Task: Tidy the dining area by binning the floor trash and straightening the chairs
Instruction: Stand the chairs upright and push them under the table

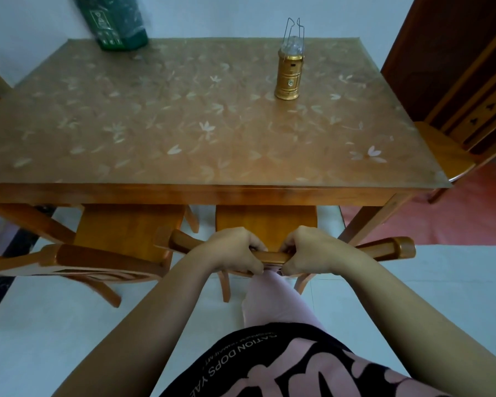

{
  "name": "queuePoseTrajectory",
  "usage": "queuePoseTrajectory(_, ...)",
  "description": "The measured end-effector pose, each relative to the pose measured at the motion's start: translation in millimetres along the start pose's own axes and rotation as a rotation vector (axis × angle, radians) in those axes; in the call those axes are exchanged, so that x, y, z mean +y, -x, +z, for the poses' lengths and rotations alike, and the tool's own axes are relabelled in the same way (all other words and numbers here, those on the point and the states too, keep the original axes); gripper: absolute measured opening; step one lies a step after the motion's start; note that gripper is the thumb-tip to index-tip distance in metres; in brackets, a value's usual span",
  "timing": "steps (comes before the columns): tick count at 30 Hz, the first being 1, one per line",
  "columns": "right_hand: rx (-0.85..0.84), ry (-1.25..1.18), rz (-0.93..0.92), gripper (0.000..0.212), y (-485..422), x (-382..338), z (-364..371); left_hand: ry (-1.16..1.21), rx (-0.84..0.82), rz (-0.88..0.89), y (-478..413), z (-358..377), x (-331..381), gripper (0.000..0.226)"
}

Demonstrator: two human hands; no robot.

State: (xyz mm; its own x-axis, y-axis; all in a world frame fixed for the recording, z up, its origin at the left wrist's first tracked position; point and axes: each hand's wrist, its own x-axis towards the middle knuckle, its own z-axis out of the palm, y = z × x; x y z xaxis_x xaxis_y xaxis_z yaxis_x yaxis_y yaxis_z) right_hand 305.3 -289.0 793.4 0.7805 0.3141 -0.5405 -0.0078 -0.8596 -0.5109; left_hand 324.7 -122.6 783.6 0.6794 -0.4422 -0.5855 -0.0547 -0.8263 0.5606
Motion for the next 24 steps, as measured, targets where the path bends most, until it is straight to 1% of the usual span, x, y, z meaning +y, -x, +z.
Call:
queuePoseTrajectory(6,0.010,-0.005,0.006,0.023,1.2,3.9,1.8,0.019,0.002,-0.008,-0.7,5.0,1.9,0.029)
queuePoseTrajectory(11,0.006,-0.007,-0.001,0.024,4.6,8.0,4.6,0.053,-0.004,-0.008,1.6,9.7,3.6,0.031)
queuePoseTrajectory(15,0.006,0.003,-0.007,0.023,7.6,9.3,8.9,0.033,0.000,0.008,6.0,13.8,4.4,0.027)
queuePoseTrajectory(20,0.090,0.019,-0.038,0.023,16.0,10.5,9.6,-0.049,0.074,-0.003,12.0,15.3,6.9,0.036)
queuePoseTrajectory(24,0.152,0.086,-0.061,0.021,23.0,15.1,15.3,-0.064,0.178,0.035,18.6,22.1,8.1,0.028)
